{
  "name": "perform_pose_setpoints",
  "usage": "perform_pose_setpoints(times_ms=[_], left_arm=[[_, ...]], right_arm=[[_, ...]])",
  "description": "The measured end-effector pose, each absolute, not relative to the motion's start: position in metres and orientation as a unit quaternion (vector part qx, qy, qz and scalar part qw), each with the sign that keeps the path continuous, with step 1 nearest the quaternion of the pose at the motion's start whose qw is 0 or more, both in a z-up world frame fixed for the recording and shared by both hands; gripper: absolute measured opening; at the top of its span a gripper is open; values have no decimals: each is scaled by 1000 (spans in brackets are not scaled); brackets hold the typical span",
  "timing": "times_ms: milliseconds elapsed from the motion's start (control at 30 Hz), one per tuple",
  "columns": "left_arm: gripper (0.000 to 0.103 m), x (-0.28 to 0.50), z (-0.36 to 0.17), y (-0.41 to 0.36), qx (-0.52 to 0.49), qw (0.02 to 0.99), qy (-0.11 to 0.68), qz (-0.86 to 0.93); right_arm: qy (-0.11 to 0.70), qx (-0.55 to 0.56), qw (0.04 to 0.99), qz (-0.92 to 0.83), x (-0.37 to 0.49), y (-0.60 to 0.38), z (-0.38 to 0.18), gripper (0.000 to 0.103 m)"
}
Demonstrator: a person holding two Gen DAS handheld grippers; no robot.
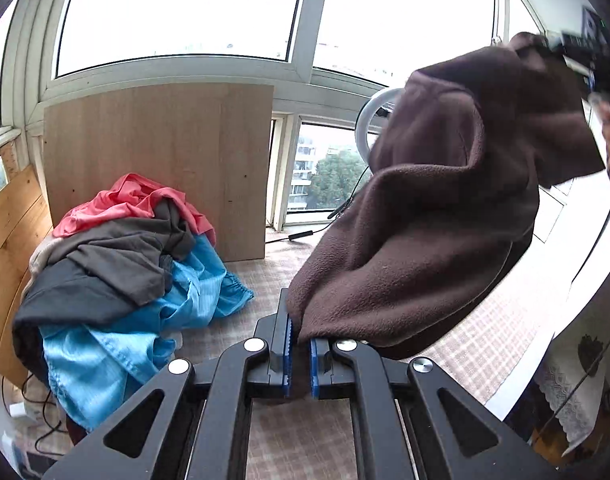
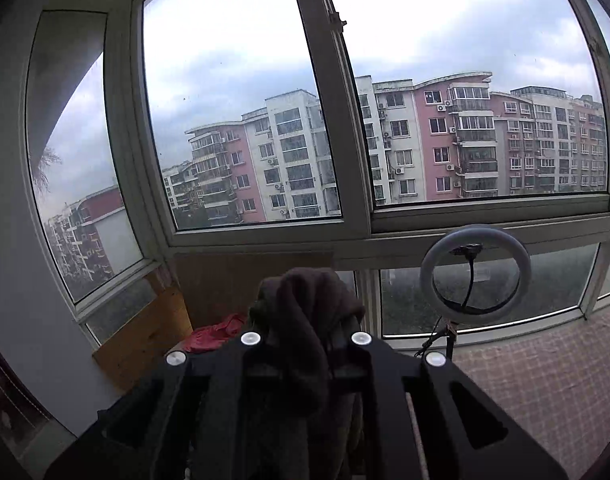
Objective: Fold clothes
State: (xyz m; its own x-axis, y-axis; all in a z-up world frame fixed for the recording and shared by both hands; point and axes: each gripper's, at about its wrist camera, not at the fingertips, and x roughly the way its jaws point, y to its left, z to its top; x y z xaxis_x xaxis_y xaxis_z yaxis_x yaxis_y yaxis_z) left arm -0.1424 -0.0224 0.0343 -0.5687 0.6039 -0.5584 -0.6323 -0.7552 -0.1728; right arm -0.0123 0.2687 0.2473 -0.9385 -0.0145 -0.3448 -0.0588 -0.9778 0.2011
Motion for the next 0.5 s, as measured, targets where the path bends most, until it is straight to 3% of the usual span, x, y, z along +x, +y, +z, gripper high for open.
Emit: perform_pose_setpoints(times_ms=[233, 300, 367, 433, 500], left_arm=[[7, -110, 42, -27, -313, 299, 32, 901], [9, -133, 13, -16, -347, 252, 48, 902], [10, -163, -34, -4, -397, 186, 96, 894], [10, -174, -77, -3, -440, 141, 130, 877], [10, -171, -98, -14, -457, 132, 130, 870]], right_arm=[[126, -235, -12, 964, 43, 352, 170, 13], [119, -284, -10, 951, 9, 361, 125, 15], [103, -349, -1, 932, -34, 367, 68, 35], [113, -445, 13, 888, -72, 376, -10, 35], [189, -511, -14, 838, -82, 394, -71, 35]])
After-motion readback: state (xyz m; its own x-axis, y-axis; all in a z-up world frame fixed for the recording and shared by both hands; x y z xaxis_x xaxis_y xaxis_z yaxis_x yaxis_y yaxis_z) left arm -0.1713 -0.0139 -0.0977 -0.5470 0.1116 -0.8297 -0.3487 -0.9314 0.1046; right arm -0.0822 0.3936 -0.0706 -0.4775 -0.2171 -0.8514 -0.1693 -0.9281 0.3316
